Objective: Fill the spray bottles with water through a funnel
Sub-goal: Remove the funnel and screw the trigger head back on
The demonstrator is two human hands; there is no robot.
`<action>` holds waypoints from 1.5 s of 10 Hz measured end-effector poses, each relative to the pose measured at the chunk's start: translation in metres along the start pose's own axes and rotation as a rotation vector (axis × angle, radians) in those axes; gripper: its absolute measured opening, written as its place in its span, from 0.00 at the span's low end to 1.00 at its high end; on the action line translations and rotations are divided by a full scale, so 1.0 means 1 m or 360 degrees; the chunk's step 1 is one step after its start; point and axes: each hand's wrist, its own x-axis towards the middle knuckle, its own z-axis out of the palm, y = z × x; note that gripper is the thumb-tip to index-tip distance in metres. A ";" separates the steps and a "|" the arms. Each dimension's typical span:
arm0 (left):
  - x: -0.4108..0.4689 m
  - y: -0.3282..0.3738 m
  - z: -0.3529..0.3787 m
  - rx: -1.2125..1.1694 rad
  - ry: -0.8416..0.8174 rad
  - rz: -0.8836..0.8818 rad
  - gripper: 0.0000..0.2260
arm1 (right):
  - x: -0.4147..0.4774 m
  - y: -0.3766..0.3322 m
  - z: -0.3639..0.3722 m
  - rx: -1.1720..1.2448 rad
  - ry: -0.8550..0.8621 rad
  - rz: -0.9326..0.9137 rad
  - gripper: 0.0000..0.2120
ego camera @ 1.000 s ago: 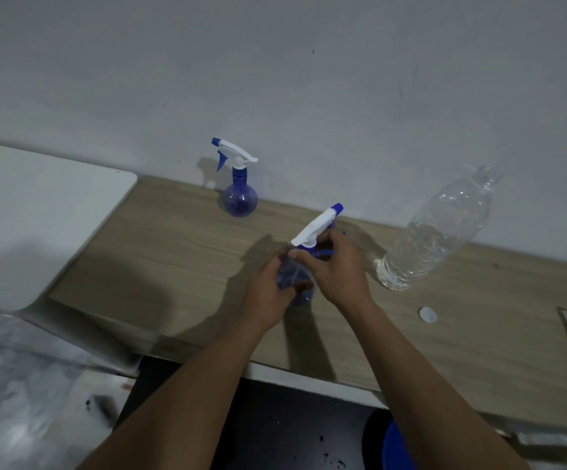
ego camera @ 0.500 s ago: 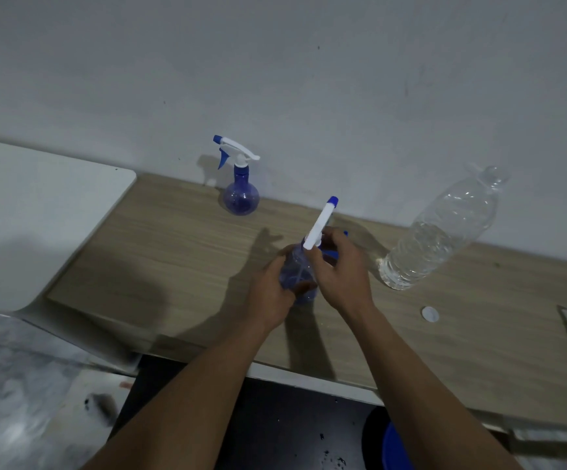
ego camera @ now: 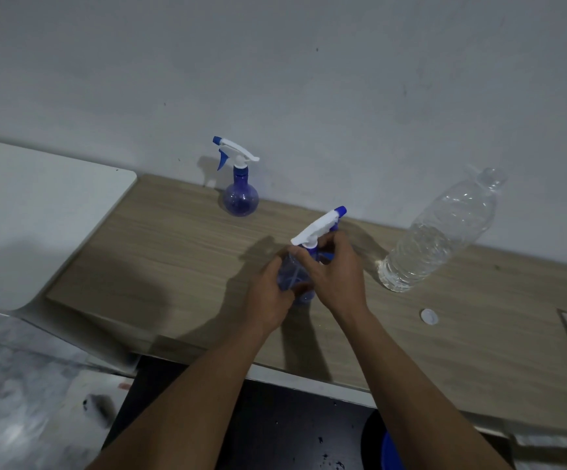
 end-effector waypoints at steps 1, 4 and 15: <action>0.000 0.000 0.001 -0.0010 0.0016 0.0022 0.24 | -0.003 0.004 0.004 -0.0051 -0.0012 -0.0131 0.06; -0.001 -0.002 0.002 -0.0056 0.0018 -0.0003 0.24 | -0.004 0.002 0.005 -0.0001 0.0002 -0.0099 0.04; -0.022 -0.001 -0.004 0.0774 0.0190 0.0097 0.26 | 0.003 -0.006 0.026 0.0224 0.0222 0.0141 0.28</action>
